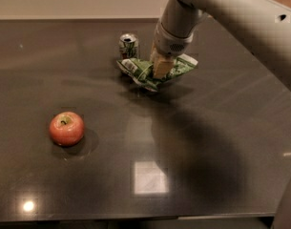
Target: Move green jalapeno chip bag near 7up can
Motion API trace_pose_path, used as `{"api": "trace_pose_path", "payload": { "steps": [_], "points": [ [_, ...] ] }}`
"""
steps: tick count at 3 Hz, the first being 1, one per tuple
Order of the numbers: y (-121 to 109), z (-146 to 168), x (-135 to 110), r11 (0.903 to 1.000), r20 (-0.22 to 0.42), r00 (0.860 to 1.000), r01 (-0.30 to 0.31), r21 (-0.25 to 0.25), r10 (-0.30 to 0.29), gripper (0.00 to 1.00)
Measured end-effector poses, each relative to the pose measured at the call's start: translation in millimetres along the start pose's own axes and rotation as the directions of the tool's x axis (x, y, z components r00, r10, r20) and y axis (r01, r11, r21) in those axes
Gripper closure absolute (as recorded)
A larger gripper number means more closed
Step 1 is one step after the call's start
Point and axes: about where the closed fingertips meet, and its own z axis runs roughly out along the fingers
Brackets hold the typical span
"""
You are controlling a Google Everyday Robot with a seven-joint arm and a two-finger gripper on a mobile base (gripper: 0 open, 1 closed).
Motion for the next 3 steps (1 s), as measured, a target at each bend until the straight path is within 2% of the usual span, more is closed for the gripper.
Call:
{"api": "trace_pose_path", "payload": {
  "steps": [1,2,3],
  "points": [
    [0.6,1.4,-0.2,1.0000,-0.001,1.000,0.000,-0.002,0.000,0.12],
    [0.7,2.9,-0.7,1.0000,0.000,1.000,0.001,-0.004,-0.001,0.00],
    [0.7,2.9,-0.7,1.0000,0.000,1.000,0.001,-0.004,-0.001,0.00]
  ]
}}
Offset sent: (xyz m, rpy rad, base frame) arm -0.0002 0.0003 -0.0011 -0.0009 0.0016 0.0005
